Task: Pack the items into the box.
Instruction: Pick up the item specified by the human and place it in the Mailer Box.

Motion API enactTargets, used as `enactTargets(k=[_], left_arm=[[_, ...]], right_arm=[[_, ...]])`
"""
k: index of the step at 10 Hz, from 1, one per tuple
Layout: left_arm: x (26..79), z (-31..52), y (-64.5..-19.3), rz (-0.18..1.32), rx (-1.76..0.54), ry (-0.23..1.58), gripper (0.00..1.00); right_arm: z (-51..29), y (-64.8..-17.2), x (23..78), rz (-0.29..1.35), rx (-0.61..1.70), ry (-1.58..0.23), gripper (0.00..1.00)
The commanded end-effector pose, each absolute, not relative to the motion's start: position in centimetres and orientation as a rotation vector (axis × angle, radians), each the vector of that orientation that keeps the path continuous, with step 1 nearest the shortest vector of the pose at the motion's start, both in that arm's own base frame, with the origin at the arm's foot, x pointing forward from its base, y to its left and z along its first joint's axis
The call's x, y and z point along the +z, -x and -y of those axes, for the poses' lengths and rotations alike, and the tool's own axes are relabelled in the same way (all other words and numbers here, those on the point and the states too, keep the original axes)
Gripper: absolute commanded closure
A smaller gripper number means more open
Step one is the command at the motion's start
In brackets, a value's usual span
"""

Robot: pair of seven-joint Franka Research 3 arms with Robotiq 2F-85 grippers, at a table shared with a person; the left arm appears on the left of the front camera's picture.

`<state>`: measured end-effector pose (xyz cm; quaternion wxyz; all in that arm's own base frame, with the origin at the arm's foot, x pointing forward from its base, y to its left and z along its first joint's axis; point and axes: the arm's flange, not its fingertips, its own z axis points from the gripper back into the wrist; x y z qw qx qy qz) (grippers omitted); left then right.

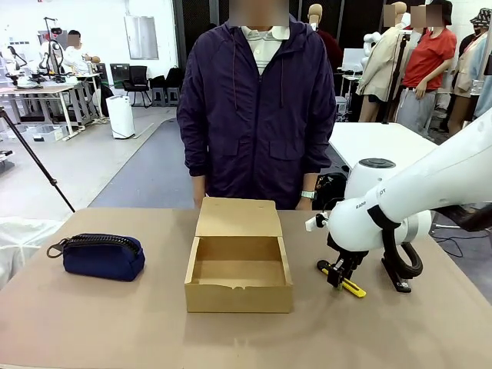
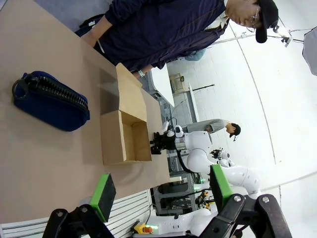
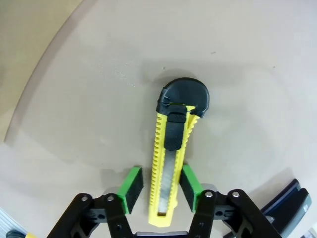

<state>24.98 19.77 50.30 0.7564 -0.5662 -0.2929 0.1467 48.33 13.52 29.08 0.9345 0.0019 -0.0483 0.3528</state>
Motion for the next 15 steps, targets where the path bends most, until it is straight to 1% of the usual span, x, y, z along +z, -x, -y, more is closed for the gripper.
enactTargets(k=[1, 8, 9, 10, 13, 14, 15], left_arm=[[50.5, -19.8, -25.0, 0.655, 0.312, 1.250, 0.00], [50.5, -19.8, -25.0, 0.655, 0.312, 1.250, 0.00], [50.5, -19.8, -25.0, 0.655, 0.312, 1.250, 0.00], [50.5, -19.8, -25.0, 0.655, 0.312, 1.250, 0.00], [50.5, -19.8, -25.0, 0.655, 0.312, 1.250, 0.00], [50.5, -19.8, -25.0, 0.655, 0.312, 1.250, 0.00], [50.5, -19.8, -25.0, 0.655, 0.312, 1.250, 0.00]], right_arm=[[-12.8, -48.7, 28.6, 0.069, 0.739, -0.043, 1.00], [-12.7, -49.1, 29.0, 0.038, 0.765, -0.063, 1.00], [-12.7, -49.1, 29.9, 0.030, 0.784, -0.081, 1.00], [-12.3, -49.1, 32.3, 0.018, 0.809, -0.102, 1.00], [-10.6, -47.9, 43.1, -0.044, 0.814, -0.180, 1.00], [-9.9, -47.3, 44.7, -0.035, 0.806, -0.199, 1.00], [-9.1, -47.1, 44.9, 0.006, 0.762, -0.233, 1.00]])
